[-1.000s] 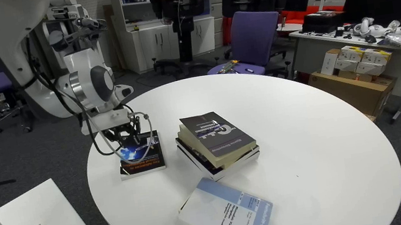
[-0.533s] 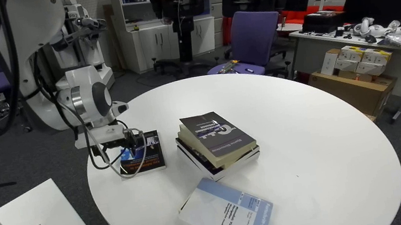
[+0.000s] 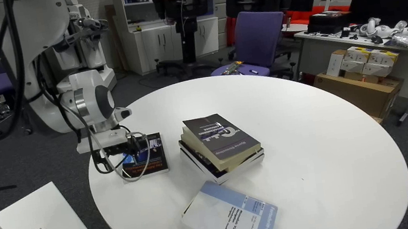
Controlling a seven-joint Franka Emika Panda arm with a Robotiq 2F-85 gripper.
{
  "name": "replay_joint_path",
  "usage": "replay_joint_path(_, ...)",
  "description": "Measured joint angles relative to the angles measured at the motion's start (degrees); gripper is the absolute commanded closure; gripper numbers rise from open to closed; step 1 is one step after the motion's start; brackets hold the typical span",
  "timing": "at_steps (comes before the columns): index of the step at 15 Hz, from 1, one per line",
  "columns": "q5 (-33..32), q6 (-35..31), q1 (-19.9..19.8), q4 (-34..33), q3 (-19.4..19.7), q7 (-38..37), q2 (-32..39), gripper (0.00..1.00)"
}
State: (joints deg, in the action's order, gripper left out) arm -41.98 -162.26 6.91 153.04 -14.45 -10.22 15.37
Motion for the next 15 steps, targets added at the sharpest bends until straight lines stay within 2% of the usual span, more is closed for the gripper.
replay_joint_path(2,-4.22,4.03,1.12,-1.55,1.61,-2.21,-0.17,0.26)
replay_joint_path(3,-7.8,6.39,2.17,-2.6,2.83,-4.7,-0.32,0.32)
replay_joint_path(6,-18.19,12.96,5.31,-5.24,4.93,-13.28,-0.33,0.58)
replay_joint_path(7,-21.05,14.98,6.29,-5.81,5.17,-16.29,-0.31,0.15)
replay_joint_path(8,-22.98,16.48,7.06,-6.17,5.24,-18.75,-0.27,0.19)
replay_joint_path(9,-23.88,17.46,7.63,-6.29,5.18,-20.33,-0.24,0.16)
replay_joint_path(12,-24.59,18.66,8.73,-6.32,4.98,-22.53,-0.02,0.0)
replay_joint_path(15,-24.55,18.55,8.86,-6.32,4.46,-22.72,0.62,0.0)
